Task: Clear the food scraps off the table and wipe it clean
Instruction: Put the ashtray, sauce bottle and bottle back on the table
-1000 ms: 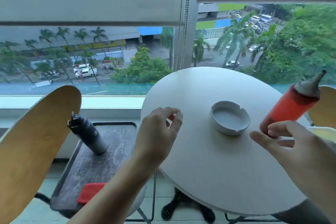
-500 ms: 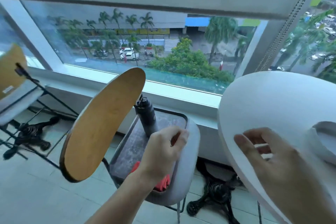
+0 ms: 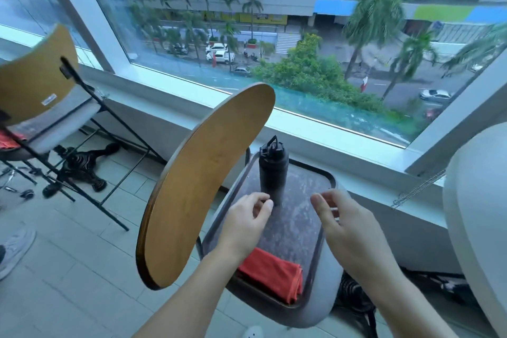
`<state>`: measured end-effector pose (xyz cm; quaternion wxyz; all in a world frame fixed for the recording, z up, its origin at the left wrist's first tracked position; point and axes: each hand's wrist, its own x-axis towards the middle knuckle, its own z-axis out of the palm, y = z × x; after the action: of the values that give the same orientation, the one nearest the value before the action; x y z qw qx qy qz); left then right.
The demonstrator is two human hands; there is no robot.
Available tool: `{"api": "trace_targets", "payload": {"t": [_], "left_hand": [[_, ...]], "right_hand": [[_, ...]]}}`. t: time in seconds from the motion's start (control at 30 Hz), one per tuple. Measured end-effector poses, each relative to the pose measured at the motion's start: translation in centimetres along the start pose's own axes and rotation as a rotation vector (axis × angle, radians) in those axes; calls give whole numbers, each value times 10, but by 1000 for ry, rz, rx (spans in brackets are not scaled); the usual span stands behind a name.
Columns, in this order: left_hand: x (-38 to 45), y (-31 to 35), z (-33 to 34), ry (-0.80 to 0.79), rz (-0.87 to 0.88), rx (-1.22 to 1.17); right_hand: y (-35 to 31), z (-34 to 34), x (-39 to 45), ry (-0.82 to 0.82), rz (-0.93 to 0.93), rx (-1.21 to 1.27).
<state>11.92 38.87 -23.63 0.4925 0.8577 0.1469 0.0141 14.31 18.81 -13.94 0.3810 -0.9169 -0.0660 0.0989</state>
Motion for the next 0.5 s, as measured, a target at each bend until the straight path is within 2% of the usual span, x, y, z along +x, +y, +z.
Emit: {"api": "trace_targets", "payload": {"t": [0.13, 0.33, 0.5], "left_hand": [[38, -20, 6, -9, -64, 19], [79, -45, 25, -9, -170, -82], [90, -51, 35, -63, -141, -198]], "right_hand": [[9, 34, 41, -90, 66, 115], [40, 85, 102, -78, 161, 230], [47, 110, 135, -100, 297, 463]]}}
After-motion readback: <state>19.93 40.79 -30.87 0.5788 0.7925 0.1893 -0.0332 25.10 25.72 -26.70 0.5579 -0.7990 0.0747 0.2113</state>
